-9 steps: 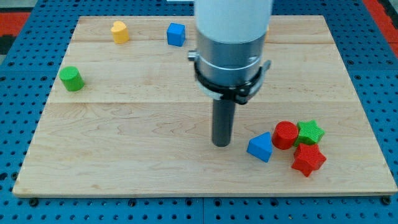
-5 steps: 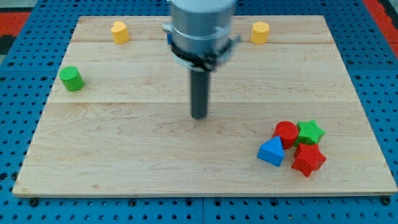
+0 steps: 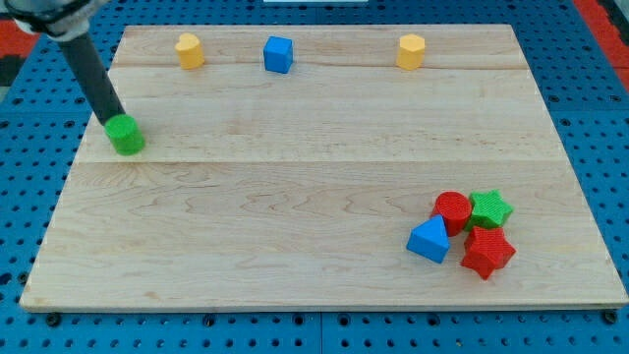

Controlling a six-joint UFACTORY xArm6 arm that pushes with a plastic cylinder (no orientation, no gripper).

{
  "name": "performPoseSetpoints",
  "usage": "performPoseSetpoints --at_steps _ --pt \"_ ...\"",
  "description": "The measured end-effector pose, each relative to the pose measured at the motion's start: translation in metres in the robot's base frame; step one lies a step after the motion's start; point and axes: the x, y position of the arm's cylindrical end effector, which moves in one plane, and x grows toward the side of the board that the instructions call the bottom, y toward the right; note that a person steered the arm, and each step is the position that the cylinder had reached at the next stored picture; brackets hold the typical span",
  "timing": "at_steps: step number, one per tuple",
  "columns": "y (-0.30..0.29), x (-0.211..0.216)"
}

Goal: Move the green circle into the group of blocks

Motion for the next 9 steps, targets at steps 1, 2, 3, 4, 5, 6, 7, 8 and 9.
performPoseSetpoints --at_steps 1,2,3,4,5,6,7,8,9 --pt "0.032 0.016" --pt "0.021 0.024" --pt "0.01 0.051" --pt "0.021 0.064" --pt "0.105 0.06" --pt "0.22 0.042" --pt "0.275 0.047" --pt "0.286 0.066" --pt "0.344 0.066"
